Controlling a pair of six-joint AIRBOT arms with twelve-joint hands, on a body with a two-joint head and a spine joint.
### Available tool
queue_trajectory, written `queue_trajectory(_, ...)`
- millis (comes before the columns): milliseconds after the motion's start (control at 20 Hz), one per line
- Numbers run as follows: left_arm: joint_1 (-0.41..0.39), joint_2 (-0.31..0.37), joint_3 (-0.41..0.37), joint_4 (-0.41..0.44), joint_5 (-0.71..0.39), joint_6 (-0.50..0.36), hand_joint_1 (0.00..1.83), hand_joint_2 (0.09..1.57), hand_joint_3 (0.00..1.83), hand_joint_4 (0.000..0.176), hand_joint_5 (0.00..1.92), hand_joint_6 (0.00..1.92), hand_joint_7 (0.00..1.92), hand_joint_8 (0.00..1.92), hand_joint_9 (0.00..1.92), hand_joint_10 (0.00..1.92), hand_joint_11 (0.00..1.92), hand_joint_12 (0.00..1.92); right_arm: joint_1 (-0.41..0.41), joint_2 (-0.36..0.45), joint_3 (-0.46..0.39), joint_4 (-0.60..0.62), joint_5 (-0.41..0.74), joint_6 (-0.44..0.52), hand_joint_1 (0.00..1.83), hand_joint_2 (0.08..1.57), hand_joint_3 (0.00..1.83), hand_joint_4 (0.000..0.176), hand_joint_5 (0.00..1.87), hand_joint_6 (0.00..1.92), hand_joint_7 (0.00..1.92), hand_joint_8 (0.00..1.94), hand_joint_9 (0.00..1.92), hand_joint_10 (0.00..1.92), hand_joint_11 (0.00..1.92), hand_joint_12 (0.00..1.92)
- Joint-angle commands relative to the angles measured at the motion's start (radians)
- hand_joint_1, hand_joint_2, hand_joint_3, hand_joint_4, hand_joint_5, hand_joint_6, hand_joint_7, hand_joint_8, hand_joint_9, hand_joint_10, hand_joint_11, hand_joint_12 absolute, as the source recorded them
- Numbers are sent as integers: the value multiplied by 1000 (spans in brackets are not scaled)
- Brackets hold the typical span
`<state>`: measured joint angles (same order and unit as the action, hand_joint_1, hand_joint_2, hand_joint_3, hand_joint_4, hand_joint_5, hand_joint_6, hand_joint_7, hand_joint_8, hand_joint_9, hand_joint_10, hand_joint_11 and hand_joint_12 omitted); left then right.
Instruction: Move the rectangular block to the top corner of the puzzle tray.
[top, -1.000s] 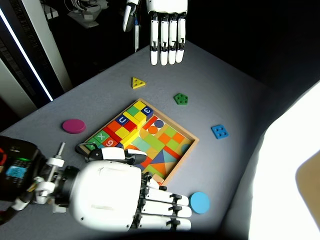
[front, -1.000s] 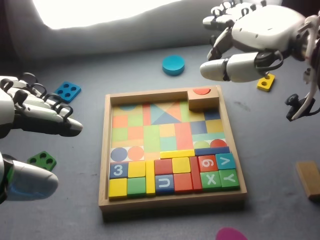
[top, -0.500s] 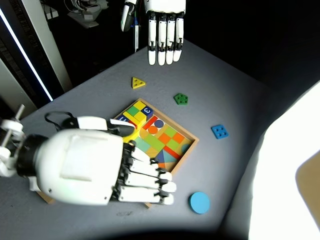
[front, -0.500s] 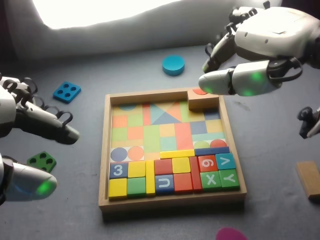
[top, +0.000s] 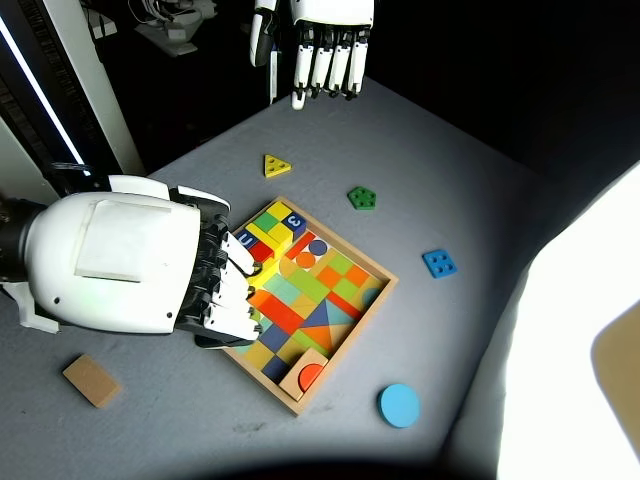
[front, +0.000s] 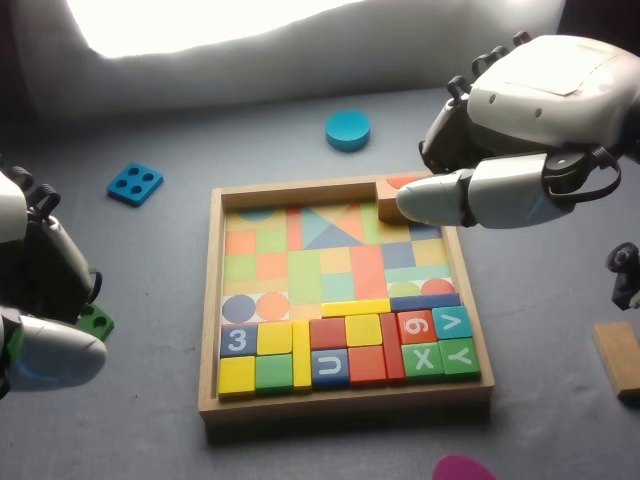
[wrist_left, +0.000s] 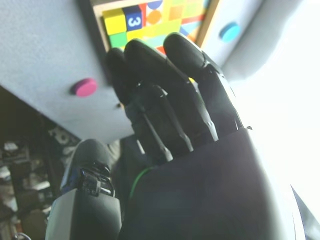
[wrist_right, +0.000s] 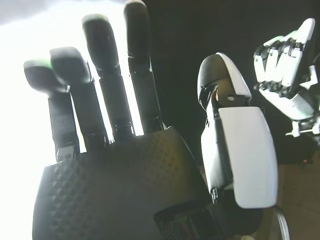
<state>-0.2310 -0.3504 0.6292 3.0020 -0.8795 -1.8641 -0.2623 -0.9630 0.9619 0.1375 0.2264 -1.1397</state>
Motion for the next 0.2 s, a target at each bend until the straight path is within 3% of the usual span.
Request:
queue_trajectory(0, -17, -2, 1, 10, 83, -4, 100, 1321, 0, 0, 783, 1270, 989, 1335, 945, 1604, 666, 1801, 6, 8, -1, 1, 136, -1, 0, 1235, 0, 0, 1034, 1551, 1145, 1545, 1095, 1893, 940, 1921)
queue_trajectory(150, -23, -4, 6, 10, 83, -4, 77, 1327, 1, 0, 745, 1401, 959, 1372, 933, 1632, 683, 1810, 6, 8, -3, 1, 138, -1, 0, 1247, 3, 0, 988, 1607, 1099, 1576, 1047, 1904, 906, 1921)
